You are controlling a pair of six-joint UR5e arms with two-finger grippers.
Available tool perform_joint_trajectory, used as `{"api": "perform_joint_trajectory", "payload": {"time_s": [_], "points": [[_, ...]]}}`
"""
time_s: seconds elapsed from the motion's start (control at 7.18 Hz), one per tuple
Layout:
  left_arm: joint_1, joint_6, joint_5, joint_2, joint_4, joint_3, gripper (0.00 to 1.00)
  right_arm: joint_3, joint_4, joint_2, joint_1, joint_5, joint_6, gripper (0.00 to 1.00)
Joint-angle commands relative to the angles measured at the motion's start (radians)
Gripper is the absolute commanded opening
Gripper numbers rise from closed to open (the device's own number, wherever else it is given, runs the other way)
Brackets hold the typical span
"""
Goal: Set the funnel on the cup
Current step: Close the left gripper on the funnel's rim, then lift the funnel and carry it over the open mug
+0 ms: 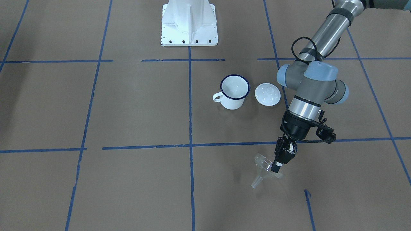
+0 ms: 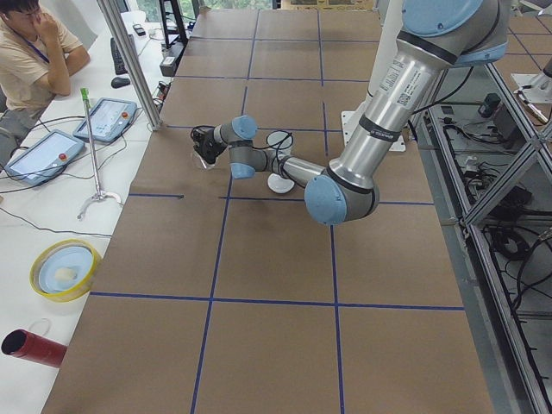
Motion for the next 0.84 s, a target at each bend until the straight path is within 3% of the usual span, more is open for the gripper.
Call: {"api": "perform_joint_trajectory", "payload": {"time_s": [0.0,0.42,0.7], "points": [[-0.011,0.05,-0.071,0.001,0.276,-0.219,0.0,0.0,0.0,0.0,0.0,0.0,0.0,1.0],[-0.006,0.179,-0.176,-0.025,0.873,-0.595,0.0,0.0,0.0,0.0,0.0,0.0,0.0,1.0],[0.052,0.237,-0.188,-0.1,1.183,-0.652,0.0,0.0,0.0,0.0,0.0,0.0,0.0,1.0]]}}
